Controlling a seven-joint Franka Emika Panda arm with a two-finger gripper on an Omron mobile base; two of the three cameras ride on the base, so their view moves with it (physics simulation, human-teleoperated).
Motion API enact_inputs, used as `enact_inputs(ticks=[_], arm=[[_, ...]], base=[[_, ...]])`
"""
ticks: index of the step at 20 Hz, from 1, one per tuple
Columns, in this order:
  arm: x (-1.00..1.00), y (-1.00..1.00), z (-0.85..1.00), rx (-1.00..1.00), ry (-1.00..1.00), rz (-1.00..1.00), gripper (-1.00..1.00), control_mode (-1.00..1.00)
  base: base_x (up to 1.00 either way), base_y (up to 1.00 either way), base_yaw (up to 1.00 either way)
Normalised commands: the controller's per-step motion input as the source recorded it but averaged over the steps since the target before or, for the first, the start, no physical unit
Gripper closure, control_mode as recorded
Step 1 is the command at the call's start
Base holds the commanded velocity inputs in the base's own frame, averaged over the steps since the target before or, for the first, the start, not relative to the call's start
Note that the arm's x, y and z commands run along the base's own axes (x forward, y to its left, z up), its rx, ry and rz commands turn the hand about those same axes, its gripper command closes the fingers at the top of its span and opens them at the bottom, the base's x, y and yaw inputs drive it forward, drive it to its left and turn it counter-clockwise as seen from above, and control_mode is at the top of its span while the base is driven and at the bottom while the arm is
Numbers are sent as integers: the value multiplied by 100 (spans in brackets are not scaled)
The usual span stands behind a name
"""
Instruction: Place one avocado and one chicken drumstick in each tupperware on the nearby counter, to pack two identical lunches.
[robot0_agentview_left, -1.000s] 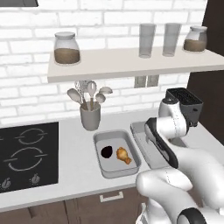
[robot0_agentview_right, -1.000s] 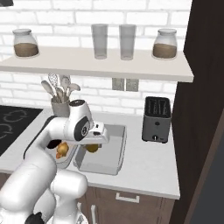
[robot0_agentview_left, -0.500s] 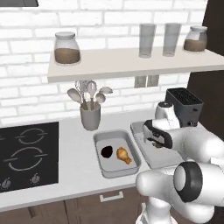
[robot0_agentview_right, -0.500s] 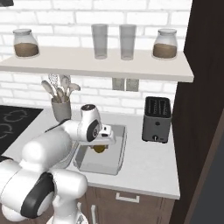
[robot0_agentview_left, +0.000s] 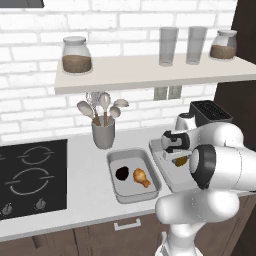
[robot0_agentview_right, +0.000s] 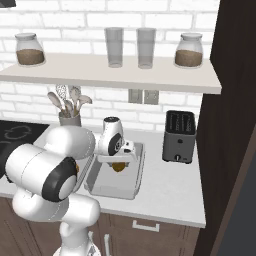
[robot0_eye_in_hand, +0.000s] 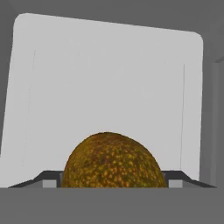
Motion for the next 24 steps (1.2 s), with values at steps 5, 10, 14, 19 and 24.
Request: enact_inputs(ticks=[5, 10, 14, 19, 24], arm=[[-30, -4, -52, 3, -13, 0, -100, -100], [-42, 0, -9, 2, -18, 0, -100, -100], [-50, 0, 24, 0, -14, 0, -100, -100], [-64, 6, 62, 0, -18, 0, -100, -100], [-78, 16, 73, 0, -19, 0, -100, -100]], base=[[0, 0, 0], [0, 0, 0], [0, 0, 0], [0, 0, 0], [0, 0, 0]])
